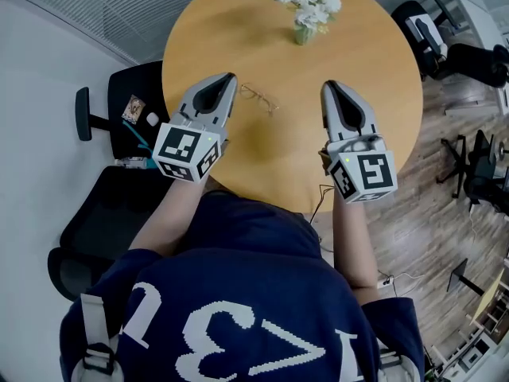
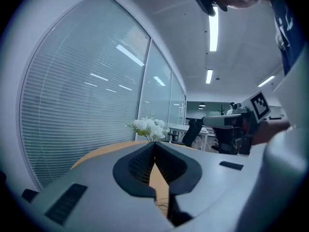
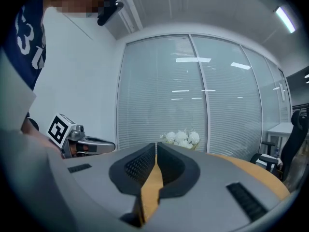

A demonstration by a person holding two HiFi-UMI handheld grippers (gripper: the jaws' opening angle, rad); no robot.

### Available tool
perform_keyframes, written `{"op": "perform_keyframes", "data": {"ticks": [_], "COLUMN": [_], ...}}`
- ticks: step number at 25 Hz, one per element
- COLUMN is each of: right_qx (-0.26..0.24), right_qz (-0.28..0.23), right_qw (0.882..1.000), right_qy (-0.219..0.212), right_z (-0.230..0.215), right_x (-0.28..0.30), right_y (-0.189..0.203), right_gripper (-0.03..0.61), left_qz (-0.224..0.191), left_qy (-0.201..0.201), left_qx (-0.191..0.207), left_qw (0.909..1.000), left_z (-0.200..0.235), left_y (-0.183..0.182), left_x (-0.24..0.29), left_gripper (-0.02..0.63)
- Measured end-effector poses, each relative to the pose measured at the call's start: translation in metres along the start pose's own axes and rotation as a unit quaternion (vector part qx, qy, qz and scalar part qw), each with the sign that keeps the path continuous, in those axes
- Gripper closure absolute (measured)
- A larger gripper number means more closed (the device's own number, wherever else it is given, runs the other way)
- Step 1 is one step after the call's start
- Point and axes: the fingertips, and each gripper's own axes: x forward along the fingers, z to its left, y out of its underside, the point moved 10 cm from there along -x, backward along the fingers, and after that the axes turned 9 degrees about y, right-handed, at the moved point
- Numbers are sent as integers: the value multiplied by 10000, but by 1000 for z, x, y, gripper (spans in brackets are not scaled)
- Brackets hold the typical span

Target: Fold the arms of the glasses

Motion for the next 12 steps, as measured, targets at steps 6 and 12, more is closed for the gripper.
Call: {"op": "perform_keyframes", "data": {"ticks": [6,12], "right_qx": [-178,-277], "right_qz": [-299,-518], "right_qw": [9994,9982], "right_qy": [53,104], "right_z": [4,5], "right_x": [-5,-9], "right_y": [-21,-36], "right_gripper": [546,546], "left_qz": [-312,-455], "left_qy": [-77,-180], "left_qx": [80,191], "left_qw": [9995,9986], "left_z": [-5,-3], "left_y": [-19,-31], "left_x": [-13,-18], "left_gripper": [598,598]}}
